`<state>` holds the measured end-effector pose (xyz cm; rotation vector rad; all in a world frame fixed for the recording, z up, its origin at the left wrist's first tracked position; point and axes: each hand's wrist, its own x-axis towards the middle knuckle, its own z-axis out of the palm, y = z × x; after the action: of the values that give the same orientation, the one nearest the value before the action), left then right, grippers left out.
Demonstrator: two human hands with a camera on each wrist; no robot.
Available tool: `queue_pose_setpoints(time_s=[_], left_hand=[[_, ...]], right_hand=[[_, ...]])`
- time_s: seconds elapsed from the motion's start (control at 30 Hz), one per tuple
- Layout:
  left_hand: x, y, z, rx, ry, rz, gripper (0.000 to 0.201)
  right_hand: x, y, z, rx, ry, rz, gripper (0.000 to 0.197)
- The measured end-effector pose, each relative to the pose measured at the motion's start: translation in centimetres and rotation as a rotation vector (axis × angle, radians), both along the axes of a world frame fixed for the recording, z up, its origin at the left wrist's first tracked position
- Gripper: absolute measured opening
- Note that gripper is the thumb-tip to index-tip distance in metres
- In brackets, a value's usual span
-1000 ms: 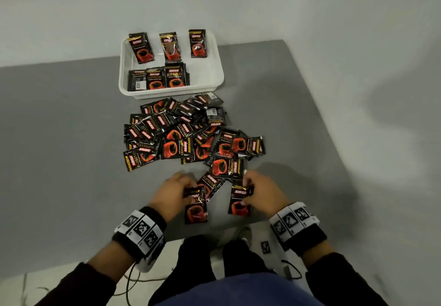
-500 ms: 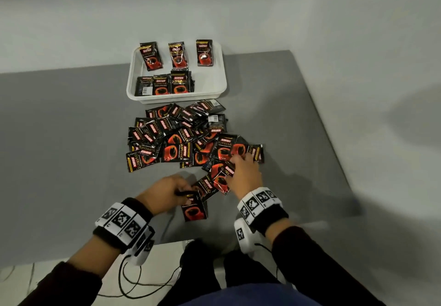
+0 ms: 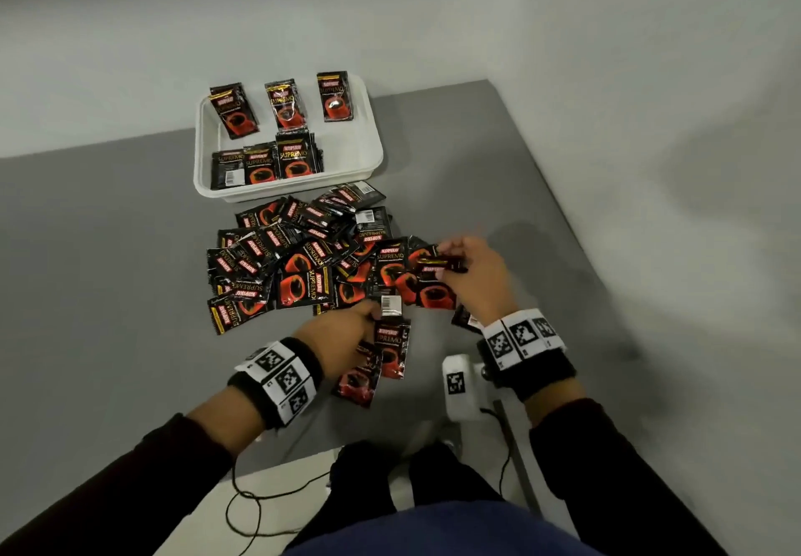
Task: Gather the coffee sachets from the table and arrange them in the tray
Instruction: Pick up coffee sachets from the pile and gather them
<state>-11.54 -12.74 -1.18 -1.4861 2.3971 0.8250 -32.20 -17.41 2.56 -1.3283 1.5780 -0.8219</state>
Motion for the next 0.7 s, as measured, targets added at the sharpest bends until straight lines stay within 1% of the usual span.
queue_pose_setpoints(time_s=[0.13,0.33,0.4,0.5,0.6,0.63,0.7], left_hand=[[0.1,-0.8,-0.2,-0.015,-0.060,-0.043,0.029],[0.0,-1.2,-0.5,0.083,-0.022,0.053,0.031],[-0.5,-1.1,-0.7,0.097,-0.029,0.073,0.034],[-1.8,-0.6,-1.4,0.045,-0.061,0.093,0.041],[-2.8,-0.1,-2.1,0.026,-0.034,0.162,0.039],[-3.0,0.0,-2.2,0.032,-0.022,0.188,0.038],[-3.1,0.1,-2.4,0.060,0.010,0.232,0.037]], right_hand=[[-3.3,-0.5,1.1,-0.003,-0.041,-0.117,0.029],[-8.3,0.4,-0.1,0.000,0.096,-0.262,0.014],[-9.5,0.9,-0.6,0.046,0.099,-0.270,0.021],[-10.3,1.7,-1.2,0.132,0.073,-0.272,0.040],[-10.0,2.3,-1.8,0.187,0.038,-0.268,0.054],[-9.6,2.3,-2.1,0.189,0.031,-0.266,0.054],[-8.7,2.1,-2.6,0.188,0.071,-0.249,0.049]])
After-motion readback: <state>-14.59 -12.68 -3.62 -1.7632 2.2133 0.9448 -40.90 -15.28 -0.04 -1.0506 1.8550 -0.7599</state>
